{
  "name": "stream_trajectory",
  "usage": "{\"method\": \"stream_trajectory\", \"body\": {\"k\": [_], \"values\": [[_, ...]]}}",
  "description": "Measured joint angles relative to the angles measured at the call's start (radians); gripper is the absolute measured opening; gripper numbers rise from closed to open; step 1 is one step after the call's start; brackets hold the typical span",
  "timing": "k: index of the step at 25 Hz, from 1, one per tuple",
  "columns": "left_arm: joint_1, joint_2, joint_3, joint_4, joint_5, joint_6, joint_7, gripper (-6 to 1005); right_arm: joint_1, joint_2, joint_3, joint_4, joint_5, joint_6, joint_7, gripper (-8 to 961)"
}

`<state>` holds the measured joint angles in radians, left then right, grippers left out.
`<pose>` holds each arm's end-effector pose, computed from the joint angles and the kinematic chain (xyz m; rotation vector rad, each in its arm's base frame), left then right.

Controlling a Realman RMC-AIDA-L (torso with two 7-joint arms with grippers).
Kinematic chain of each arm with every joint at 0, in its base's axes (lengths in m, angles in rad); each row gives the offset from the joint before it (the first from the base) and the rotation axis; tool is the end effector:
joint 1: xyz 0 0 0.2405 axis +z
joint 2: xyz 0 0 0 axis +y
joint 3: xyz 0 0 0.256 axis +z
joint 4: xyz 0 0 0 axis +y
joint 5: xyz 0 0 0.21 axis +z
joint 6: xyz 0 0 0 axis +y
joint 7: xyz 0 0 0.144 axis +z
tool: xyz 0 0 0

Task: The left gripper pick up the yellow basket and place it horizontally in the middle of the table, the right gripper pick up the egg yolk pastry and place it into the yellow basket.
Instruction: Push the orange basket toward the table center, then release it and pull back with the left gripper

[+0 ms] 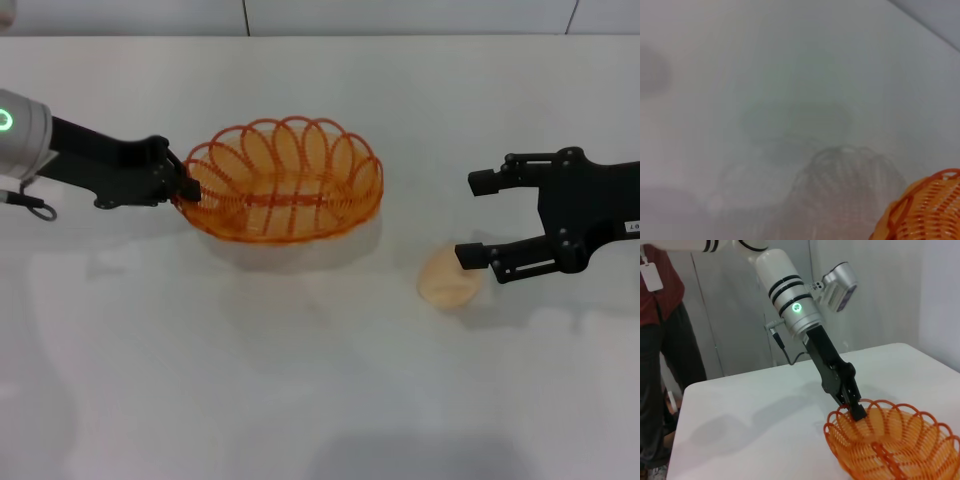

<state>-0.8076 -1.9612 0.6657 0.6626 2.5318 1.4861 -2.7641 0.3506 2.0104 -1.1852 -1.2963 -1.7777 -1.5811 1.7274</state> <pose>-0.2513 0.3955 0.0339 -2.0758 -2.0584 -0.1290 0.1871 0.3149 0.0428 -2.8995 0.2752 0.5004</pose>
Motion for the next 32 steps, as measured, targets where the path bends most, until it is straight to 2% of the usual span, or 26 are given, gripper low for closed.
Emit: {"method": "stream_trajectory", "body": {"k": [10, 18, 32], "values": [[-0.041, 0.005, 0.007, -0.008, 0.095, -0.018, -0.025, 77, 0.0, 0.001, -0.004, 0.0, 0.001, -0.02, -0.003, 858], [-0.058, -0.009, 0.04, -0.03, 0.109, -0.051, -0.025, 92, 0.001, 0.001, -0.005, 0.004, 0.002, -0.022, -0.005, 857], [-0.071, -0.025, 0.042, -0.094, 0.097, -0.136, -0.019, 118, 0.013, 0.001, 0.0, 0.011, -0.003, -0.022, -0.008, 857]]}}
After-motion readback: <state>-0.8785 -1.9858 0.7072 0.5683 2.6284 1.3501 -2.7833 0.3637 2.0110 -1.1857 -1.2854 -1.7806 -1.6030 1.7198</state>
